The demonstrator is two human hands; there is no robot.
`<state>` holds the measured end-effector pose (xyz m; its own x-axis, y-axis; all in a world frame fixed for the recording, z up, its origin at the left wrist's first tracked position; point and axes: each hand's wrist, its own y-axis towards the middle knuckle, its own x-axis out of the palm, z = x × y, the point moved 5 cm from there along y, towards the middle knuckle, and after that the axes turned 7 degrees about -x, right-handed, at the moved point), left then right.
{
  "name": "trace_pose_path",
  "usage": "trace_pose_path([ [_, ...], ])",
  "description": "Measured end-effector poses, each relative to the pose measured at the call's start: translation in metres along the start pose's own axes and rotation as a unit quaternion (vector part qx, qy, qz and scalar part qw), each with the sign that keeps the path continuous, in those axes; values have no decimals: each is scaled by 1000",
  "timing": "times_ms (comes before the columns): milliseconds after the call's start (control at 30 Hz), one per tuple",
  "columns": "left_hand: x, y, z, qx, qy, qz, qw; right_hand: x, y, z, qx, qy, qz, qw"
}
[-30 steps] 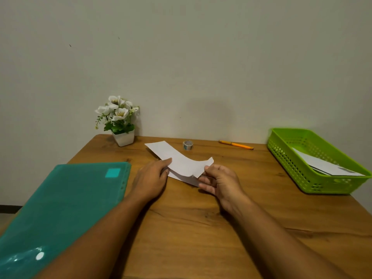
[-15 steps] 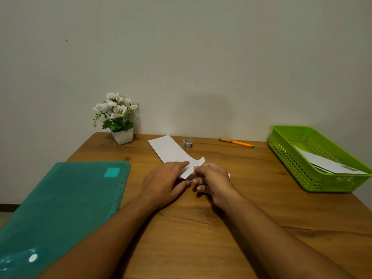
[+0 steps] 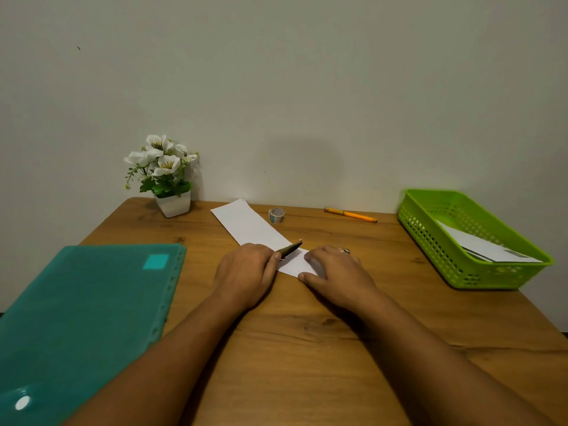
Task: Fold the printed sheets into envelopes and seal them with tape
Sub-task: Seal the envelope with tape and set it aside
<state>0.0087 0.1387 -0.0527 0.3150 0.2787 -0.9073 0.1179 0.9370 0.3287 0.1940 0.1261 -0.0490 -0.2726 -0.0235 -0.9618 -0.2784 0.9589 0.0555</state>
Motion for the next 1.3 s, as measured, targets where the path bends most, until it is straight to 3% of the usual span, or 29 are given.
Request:
trace_pose_path([
  [467,1,2,-1,-9,22,29,999,-36,-40,40,59,-4,-81,995],
  [867,1,1,-3,-21,6,35,999,-11,9,-2,65,-19,-92,994],
  [1067,0,1,-4,-7,-11,38,999,-21,-6,16,110,55,-105,987],
  [1300,-4,-3,0,6,-45,17,999,-34,-33,39,125,46,-154,979],
])
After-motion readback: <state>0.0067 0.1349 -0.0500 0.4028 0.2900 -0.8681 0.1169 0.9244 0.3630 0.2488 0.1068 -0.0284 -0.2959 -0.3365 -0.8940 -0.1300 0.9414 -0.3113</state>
